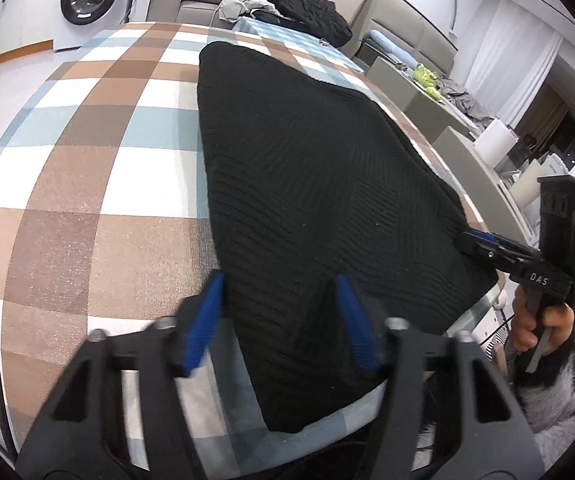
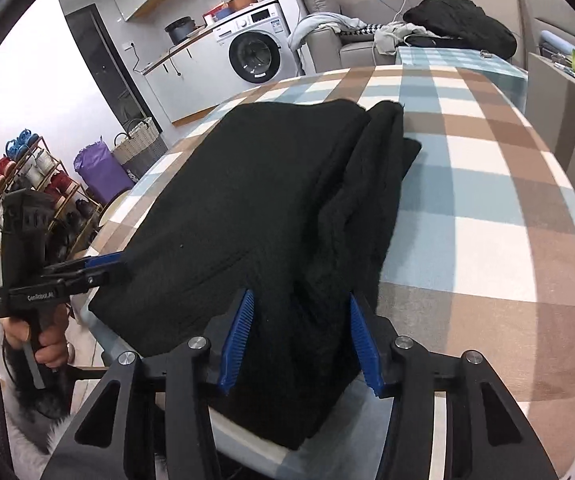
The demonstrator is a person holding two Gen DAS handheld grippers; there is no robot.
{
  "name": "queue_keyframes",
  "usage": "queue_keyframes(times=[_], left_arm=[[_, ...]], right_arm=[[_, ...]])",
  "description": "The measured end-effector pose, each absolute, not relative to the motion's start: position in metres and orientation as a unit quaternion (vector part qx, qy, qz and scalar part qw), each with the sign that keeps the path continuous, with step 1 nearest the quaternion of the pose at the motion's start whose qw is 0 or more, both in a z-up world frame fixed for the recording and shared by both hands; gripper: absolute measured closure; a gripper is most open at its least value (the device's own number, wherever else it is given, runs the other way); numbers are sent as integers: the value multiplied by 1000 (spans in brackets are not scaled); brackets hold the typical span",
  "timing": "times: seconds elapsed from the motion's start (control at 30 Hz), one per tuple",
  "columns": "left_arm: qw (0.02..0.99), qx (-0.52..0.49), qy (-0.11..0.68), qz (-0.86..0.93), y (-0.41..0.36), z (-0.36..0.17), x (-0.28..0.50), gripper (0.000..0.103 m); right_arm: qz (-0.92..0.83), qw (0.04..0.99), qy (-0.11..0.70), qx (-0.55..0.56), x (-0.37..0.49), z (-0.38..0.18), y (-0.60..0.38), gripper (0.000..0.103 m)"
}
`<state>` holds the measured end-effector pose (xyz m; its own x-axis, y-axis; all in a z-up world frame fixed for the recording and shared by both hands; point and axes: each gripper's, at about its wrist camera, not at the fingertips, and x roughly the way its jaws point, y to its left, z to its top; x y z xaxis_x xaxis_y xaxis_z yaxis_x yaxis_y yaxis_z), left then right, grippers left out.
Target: Fold small clothes
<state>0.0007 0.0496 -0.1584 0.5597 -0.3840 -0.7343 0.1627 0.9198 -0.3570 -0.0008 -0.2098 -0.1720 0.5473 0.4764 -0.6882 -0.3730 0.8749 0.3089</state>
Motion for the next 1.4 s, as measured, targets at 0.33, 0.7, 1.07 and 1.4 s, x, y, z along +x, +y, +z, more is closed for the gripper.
queue_keyframes(times=[0.33, 0.7, 1.07, 1.4], left_arm=[[887, -93, 433, -132, 42, -157, 26, 77], [896, -49, 430, -101, 34, -153, 124, 77], [910, -25, 404, -89, 34, -140, 125, 61], [952, -19, 297, -72, 31, -96, 67, 1]], right_arm=[[238, 880, 409, 50, 14, -180, -198, 73], [197, 887, 414, 55, 95, -175, -184, 73], [178, 904, 385, 58, 97, -164, -194, 56], [199, 945, 259, 27, 31, -113, -210, 0]])
